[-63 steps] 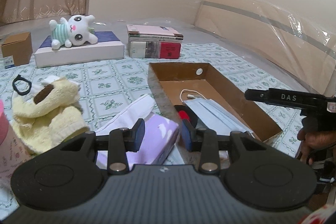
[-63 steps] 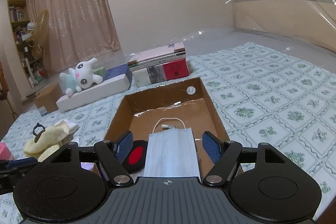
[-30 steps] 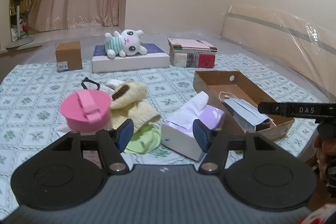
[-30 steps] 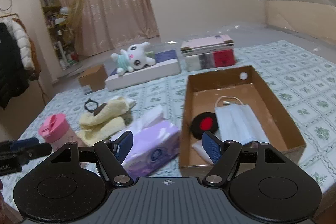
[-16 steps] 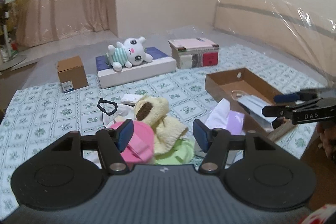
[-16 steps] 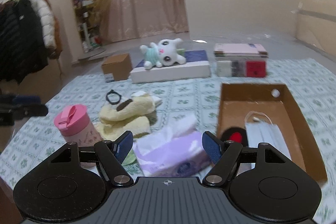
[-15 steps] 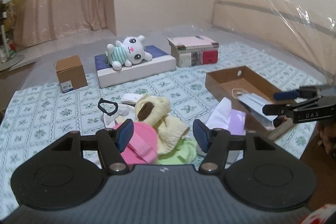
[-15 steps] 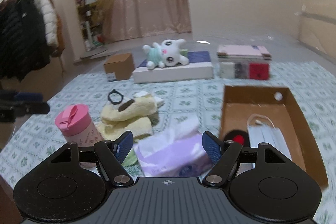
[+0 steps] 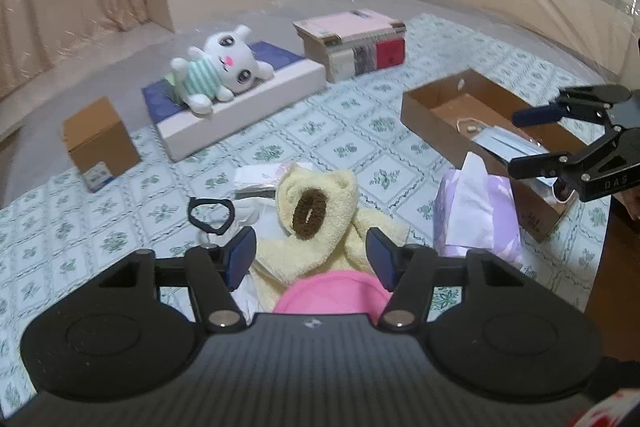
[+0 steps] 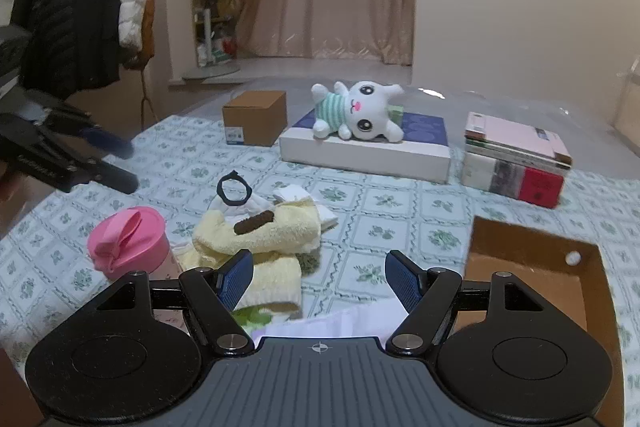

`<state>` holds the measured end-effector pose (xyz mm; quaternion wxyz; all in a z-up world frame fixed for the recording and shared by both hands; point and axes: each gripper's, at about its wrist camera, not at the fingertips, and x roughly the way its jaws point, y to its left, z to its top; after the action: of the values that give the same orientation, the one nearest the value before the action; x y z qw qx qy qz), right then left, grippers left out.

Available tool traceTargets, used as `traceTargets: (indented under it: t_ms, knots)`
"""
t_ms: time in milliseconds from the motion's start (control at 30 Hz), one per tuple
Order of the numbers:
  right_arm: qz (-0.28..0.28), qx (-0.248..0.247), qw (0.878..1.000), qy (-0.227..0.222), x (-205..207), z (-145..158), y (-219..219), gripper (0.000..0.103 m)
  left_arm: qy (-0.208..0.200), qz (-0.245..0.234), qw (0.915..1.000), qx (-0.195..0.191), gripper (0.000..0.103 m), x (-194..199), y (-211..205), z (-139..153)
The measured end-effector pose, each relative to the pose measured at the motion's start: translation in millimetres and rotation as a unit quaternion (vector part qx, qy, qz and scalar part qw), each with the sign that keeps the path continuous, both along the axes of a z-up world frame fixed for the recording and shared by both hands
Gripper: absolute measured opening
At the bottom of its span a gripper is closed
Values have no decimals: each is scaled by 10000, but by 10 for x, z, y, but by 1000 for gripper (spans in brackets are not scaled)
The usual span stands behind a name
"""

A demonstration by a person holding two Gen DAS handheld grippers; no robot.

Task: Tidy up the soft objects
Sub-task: 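Grasp the brown scrunchie with the left gripper while the right gripper reaches the towel, then close the right gripper on the yellow towel while the left gripper holds the scrunchie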

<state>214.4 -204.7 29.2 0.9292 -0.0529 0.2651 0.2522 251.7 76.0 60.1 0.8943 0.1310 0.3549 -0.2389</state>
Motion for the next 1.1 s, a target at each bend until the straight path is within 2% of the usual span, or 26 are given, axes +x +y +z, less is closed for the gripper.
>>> traceTargets:
  t_ms: [200, 267, 500, 800, 900, 1000, 1100]
  knots:
    - [310, -182, 9990, 250, 386, -19, 146, 73, 418, -310, 9986, 98, 53, 460, -95, -156]
    - [412, -293, 9982, 309, 500, -27, 204, 73, 583, -421, 9973, 136, 48, 614, -162, -213]
    - [704, -581, 9948, 458, 796, -157, 405, 73, 1083, -856, 9894, 440, 41, 1029, -428, -469]
    - [807, -794, 9916, 619, 1024, -374, 489, 73, 1537, -1286, 9743, 1030, 30, 1290, -679, -822]
    - [810, -820, 9911, 661, 1067, -428, 502, 73, 1651, -1315, 9716, 1065, 24, 1363, -701, -885]
    - [832, -870, 9902, 704, 1096, -477, 531, 73, 1736, -1334, 9700, 1056, 11, 1401, -696, -932]
    - [892, -888, 9894, 727, 1113, -493, 564, 73, 1730, -1259, 9722, 953, 9, 1403, -638, -926]
